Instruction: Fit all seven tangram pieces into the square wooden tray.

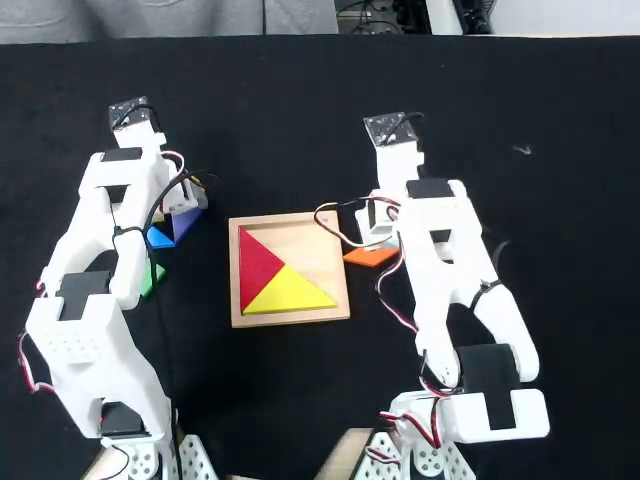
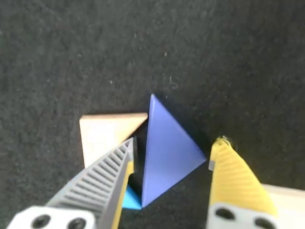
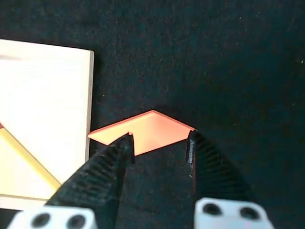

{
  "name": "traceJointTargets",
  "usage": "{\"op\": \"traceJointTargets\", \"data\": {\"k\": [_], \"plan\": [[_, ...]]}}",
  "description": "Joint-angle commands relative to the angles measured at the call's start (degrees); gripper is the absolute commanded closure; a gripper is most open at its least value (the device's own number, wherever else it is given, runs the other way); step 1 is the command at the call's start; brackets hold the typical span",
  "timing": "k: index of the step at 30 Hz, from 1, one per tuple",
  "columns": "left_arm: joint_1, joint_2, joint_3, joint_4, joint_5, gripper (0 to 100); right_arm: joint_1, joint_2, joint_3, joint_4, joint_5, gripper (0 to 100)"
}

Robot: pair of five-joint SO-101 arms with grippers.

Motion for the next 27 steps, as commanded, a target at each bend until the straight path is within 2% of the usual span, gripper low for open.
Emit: {"op": "traceJointTargets", "data": {"k": [1,14,18,27], "plan": [[0.13,0.88,-3.74,2.37,-4.22,74,-0.26,-2.68,-0.22,-0.70,-0.26,81.2],[0.13,17.58,-28.62,19.16,-4.75,76,-0.35,-2.68,-0.22,-0.79,-0.26,81.2],[0.22,18.46,-29.49,20.57,-4.75,84,-0.35,-2.68,-0.22,-0.79,-0.26,81.2],[1.10,16.70,-31.16,23.74,-3.78,85,-0.35,-2.68,-0.22,-0.79,0.09,81.2]]}}
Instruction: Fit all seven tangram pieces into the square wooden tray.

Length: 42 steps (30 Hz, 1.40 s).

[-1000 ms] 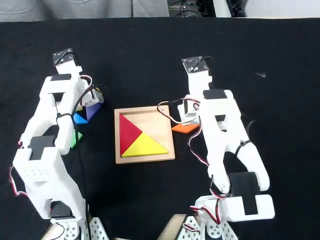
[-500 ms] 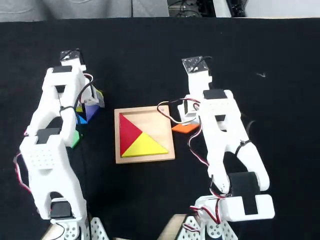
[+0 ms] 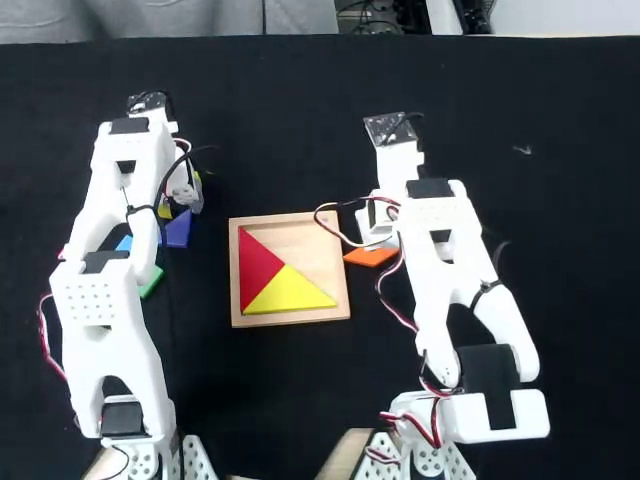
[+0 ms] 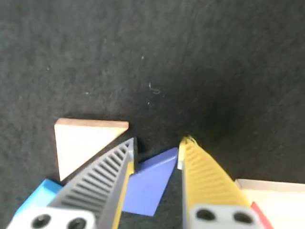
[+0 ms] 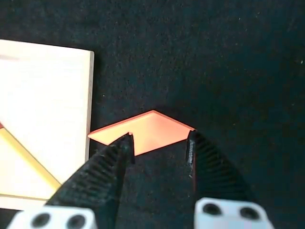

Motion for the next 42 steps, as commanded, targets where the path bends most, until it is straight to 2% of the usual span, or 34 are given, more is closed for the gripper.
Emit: {"op": "traceJointTargets", "data": {"k": [1,4,6,9,12,15,19,24,34,38,42], "plan": [[0.75,-2.73,-2.86,2.73,0.00,85,-0.35,-2.68,-0.22,-0.79,0.09,81.2],[0.75,-7.03,-2.68,3.60,-3.34,84,-0.35,-2.68,-0.22,-0.79,0.09,81.2],[0.84,-11.34,-2.77,6.24,-8.35,79,-0.35,-2.68,-0.22,-0.79,0.09,81.2],[0.31,-16.09,-1.98,8.88,-22.95,71,-0.35,-2.68,-0.22,-0.79,0.09,81.2],[-1.19,-17.23,2.15,9.32,-35.16,72,-0.26,-2.68,-0.22,-0.79,0.09,81.2],[-2.07,-16.79,7.69,7.12,-42.29,75,-0.26,-2.68,-0.22,-0.79,0.09,81.2],[-1.80,-16.53,18.24,-5.10,-44.92,73,-0.26,-2.68,-0.13,-0.79,0.09,81.2],[-2.68,-16.53,23.78,-13.98,-49.23,72,-0.26,-2.68,-0.04,-0.79,0.00,81.2],[-2.33,-15.82,22.64,-14.24,-48.97,72,-0.26,-2.68,-0.04,-0.79,0.09,81.2],[-1.98,-16.44,22.64,-13.98,-48.70,79,-0.26,-2.68,-0.04,-0.79,0.09,81.2],[-2.33,-16.79,20.79,-13.89,-44.75,84,-0.26,-2.68,0.31,-0.88,0.09,81.2]]}}
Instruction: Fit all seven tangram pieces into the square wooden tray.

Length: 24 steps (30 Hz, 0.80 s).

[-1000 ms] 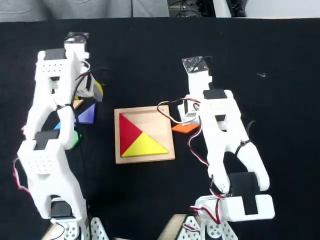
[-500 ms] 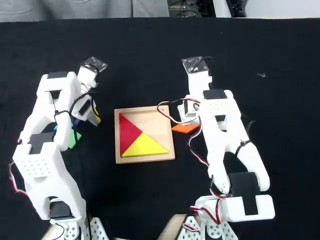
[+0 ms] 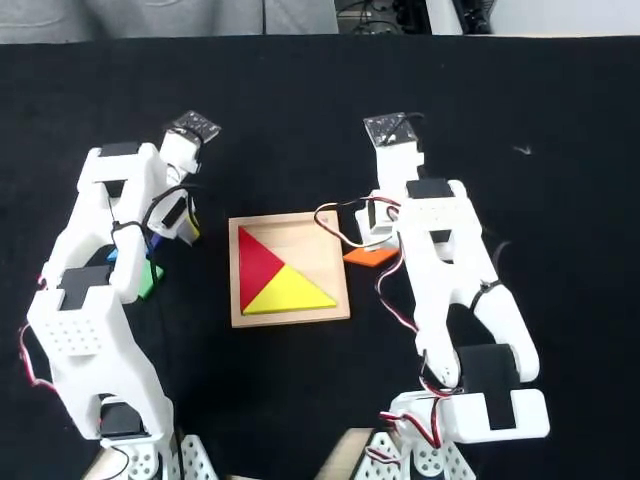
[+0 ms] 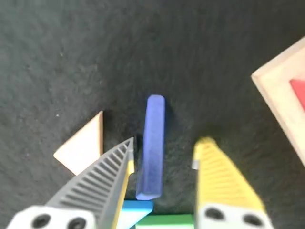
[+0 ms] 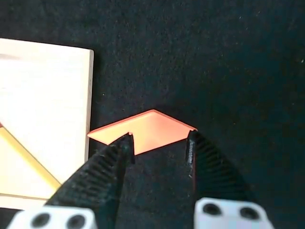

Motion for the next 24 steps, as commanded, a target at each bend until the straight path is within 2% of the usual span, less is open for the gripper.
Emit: {"op": "traceJointTargets", "data": {"k": [1,9,13,19,21,24], "plan": [[-0.57,-2.90,-3.03,-0.79,3.96,84,-0.26,-2.68,0.22,-0.88,0.09,81.2],[0.22,-8.26,-3.03,5.45,4.13,85,-0.35,-2.68,0.22,-0.88,0.09,81.2],[0.75,-8.79,-1.54,6.07,4.13,97,-0.35,-2.68,0.22,-0.88,0.09,81.2],[3.38,-9.32,-0.48,6.42,4.57,97,-0.35,-2.68,0.22,-0.88,0.09,81.2],[4.97,-9.93,-2.07,8.44,8.18,97,-0.26,-2.68,0.22,-0.88,0.09,81.2],[8.40,-12.84,-10.24,17.05,19.08,97,0.09,-2.68,0.22,-0.88,0.00,81.2]]}}
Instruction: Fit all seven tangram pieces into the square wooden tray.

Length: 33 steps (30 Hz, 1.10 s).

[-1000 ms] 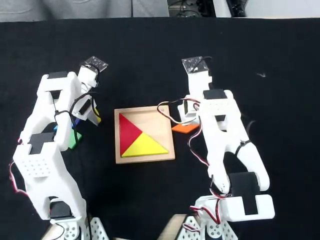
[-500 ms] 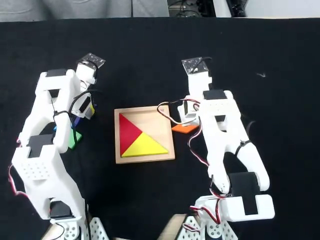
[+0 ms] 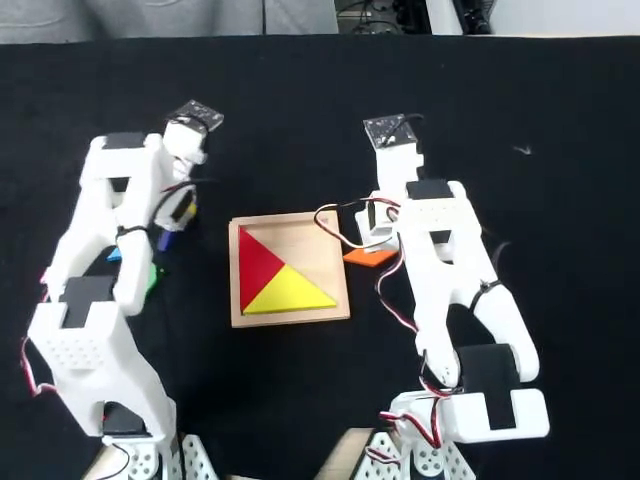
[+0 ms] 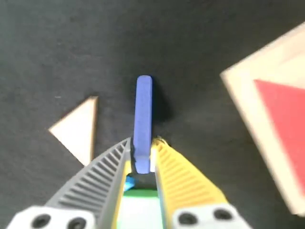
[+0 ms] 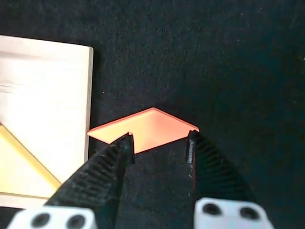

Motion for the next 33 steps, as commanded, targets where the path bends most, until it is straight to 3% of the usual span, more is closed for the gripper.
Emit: {"op": "traceJointTargets", "data": {"k": [1,3,7,13,16,23,33], "plan": [[5.85,-6.42,-12.79,11.87,16.44,97,0.18,-2.86,-0.22,-0.88,-0.09,81.2],[9.27,-6.42,-19.30,17.58,23.74,97,0.44,-3.03,-0.22,-0.88,-0.26,81.2],[17.63,-4.04,-29.93,28.31,30.86,97,3.08,-3.12,-0.57,-1.14,-0.35,84.5],[26.15,1.41,-33.54,29.45,59.16,97,8.70,-3.21,-0.57,-3.34,-0.35,88.3],[29.14,3.52,-33.54,29.19,67.96,97,11.69,-3.21,-0.57,-3.25,-0.35,88.4],[30.37,10.81,-33.45,21.89,78.86,97,17.41,-3.21,-0.66,-4.04,-0.35,88.4],[30.55,17.58,-33.54,14.33,85.01,97,19.52,-3.21,-0.57,-5.80,-0.44,88.4]]}}
